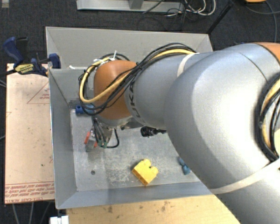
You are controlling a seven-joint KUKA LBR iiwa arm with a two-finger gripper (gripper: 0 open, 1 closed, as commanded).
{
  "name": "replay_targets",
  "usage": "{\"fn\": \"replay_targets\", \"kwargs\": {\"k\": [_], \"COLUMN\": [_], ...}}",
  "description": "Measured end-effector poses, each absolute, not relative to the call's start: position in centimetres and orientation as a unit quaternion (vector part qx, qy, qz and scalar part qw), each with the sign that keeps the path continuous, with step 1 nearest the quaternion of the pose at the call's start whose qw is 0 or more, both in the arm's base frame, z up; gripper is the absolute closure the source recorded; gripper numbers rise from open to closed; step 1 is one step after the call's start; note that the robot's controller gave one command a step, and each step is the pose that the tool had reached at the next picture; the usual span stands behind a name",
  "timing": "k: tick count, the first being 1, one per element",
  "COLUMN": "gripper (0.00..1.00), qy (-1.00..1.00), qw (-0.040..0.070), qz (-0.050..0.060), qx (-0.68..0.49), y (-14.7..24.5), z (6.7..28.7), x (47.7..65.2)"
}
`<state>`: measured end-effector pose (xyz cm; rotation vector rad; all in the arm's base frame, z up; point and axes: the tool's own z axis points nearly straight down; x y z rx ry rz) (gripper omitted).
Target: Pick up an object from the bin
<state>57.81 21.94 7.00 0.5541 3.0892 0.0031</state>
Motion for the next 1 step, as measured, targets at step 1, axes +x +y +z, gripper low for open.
{"fn": "replay_targets", "kwargs": {"k": [1], "gripper": [1.00], "qy": [0.986], "qw": [0.005], "qz": [0.003], "qx": [0.166], "y": [22.29], "z": [23.33], "x": [59.31]}}
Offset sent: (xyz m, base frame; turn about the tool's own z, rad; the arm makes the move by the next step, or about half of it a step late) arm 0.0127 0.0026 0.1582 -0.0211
